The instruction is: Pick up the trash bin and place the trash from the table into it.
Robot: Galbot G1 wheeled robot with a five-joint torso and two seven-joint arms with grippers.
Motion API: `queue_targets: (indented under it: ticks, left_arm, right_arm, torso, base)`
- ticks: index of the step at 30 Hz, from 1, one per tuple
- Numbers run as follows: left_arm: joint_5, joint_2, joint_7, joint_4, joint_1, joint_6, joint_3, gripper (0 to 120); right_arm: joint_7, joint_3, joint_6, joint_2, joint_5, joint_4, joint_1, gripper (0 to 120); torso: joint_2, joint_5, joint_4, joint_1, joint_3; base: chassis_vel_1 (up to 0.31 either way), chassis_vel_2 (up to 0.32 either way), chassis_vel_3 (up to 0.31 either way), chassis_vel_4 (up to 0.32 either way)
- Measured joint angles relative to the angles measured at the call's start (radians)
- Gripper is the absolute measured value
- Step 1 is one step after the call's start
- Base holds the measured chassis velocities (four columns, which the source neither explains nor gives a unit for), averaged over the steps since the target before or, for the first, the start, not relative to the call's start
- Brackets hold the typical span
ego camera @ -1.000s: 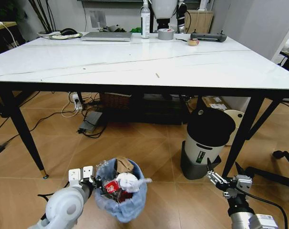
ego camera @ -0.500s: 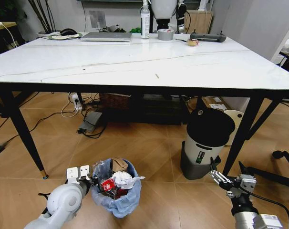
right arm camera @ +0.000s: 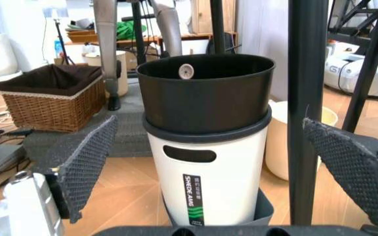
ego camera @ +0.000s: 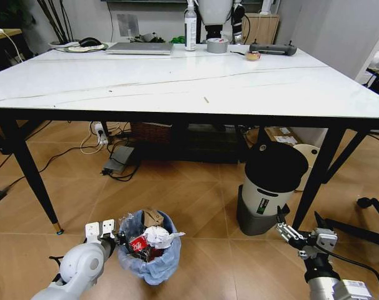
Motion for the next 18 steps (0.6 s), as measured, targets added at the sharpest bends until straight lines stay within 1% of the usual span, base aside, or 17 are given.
queue_targets:
  ticks: [18]
  left_arm:
    - [0.059,-0.018,0.072,0.083,0.004,-0.027,-0.028,0]
  right_arm:
    - [0.000,-0.001,-0.005,0.009,-0.017,0.006,-0.001,100]
  torso:
    - [0.001,0.0004,0.0001,0.000,0.001]
  base:
    - [0.000,0.000,0.000,0.000]
